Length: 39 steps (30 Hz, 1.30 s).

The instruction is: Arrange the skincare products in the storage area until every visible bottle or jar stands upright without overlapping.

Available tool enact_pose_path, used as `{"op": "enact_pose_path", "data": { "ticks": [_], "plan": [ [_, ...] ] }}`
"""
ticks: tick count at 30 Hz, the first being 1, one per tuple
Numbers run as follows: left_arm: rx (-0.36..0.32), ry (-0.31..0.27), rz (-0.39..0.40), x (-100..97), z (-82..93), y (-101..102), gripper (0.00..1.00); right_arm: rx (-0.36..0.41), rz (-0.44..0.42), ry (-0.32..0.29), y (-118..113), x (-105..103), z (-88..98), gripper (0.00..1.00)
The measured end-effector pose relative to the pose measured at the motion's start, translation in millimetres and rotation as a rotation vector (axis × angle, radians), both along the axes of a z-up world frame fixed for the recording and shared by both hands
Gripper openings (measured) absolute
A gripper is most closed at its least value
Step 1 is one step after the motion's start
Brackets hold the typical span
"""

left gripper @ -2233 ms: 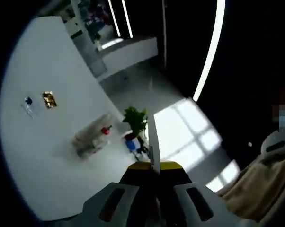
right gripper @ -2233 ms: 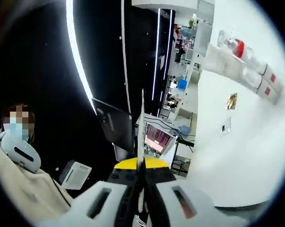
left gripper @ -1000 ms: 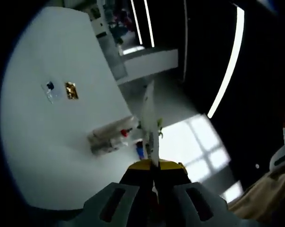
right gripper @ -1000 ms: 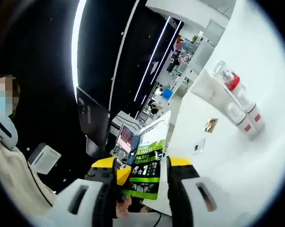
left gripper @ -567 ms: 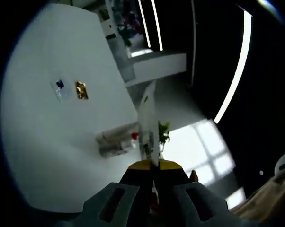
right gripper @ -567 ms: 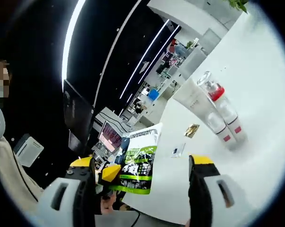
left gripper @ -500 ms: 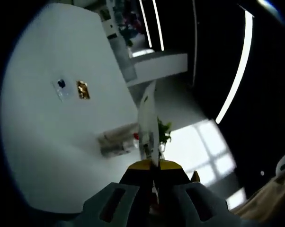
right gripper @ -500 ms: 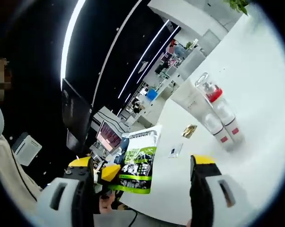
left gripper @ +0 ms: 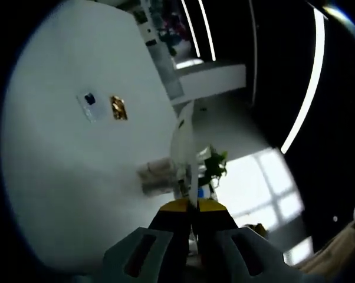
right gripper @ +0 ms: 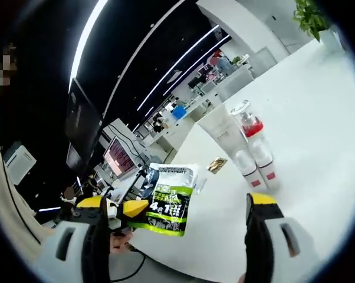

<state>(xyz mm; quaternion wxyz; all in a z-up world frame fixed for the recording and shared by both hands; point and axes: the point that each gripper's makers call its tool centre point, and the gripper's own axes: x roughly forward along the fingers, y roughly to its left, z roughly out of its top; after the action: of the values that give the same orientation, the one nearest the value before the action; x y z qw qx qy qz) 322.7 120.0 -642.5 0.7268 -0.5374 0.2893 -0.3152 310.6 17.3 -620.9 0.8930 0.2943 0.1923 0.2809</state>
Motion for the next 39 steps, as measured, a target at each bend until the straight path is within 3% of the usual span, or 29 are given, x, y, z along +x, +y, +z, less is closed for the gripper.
{"op": "enact_pose_path", "data": {
  "ticks": [9, 21, 28, 39],
  "plan": [
    [0.056, 0.023, -0.011, 7.6, -25.3, -8, 0.00, -0.077, 0.000, 0.005, -9, -2, -9.6, 1.00],
    [0.120, 0.047, -0.051, 14.9, -51.8, -21, 0.00, -0.267, 0.003, -0.011, -26, 1, -20.9, 1.00],
    [0.173, 0.078, -0.071, 19.7, -76.3, -28, 0.00, -0.307, -0.026, -0.016, -35, 1, -24.9, 1.00],
    [0.225, 0.091, -0.081, 32.1, -94.5, -42, 0.00, -0.351, -0.057, -0.025, -44, 1, -28.8, 1.00]
  ]
}}
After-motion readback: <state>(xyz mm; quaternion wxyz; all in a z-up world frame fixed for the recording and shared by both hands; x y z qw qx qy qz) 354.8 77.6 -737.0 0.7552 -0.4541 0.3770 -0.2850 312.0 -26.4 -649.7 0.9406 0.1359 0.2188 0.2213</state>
